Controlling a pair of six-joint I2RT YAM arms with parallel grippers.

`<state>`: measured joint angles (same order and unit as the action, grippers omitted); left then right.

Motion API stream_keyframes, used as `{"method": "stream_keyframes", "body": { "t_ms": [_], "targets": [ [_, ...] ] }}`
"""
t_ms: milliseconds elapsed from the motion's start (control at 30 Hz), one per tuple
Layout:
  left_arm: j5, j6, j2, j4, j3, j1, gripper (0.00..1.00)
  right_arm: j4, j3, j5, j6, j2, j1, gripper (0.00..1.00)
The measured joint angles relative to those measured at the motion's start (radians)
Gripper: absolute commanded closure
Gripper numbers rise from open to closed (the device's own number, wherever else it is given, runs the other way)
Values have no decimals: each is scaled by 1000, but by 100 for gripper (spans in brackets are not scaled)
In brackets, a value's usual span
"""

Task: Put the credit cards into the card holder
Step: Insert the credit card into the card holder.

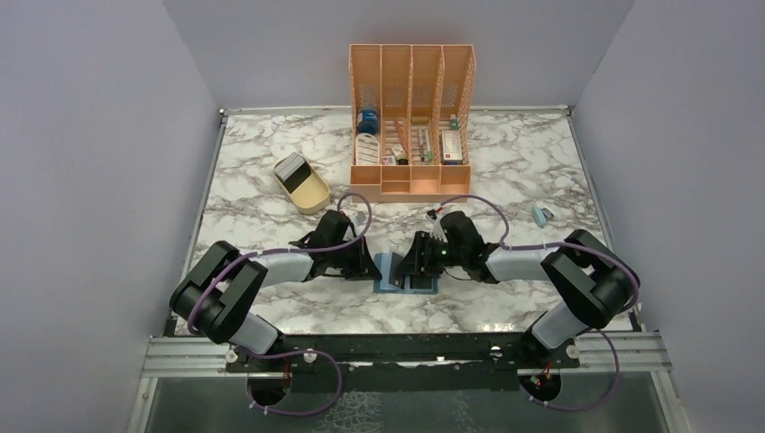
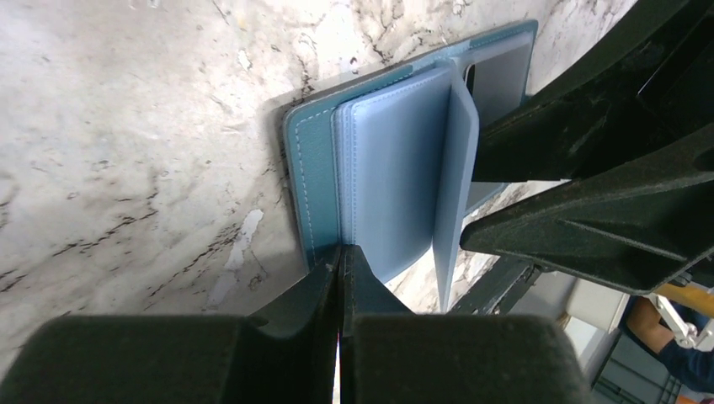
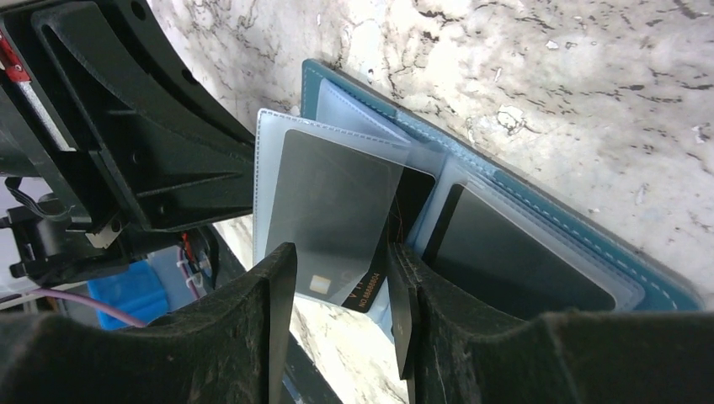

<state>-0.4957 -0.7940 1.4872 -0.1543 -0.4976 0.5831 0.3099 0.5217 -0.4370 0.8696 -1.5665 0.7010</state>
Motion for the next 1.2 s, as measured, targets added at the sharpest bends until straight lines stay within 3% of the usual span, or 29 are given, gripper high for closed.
{"method": "stream_keyframes", "body": {
  "t_ms": [700, 933, 1200],
  "targets": [
    [93, 24, -103, 153, -83, 0, 81, 63, -22, -26, 20, -20, 0, 57],
    [138, -8, -202, 175, -103, 0, 59, 81, -26, -29, 23, -28, 0, 57],
    [110, -87, -201, 32, -72, 0, 52, 82, -26, -30, 24, -29, 0, 57]
  ]
}}
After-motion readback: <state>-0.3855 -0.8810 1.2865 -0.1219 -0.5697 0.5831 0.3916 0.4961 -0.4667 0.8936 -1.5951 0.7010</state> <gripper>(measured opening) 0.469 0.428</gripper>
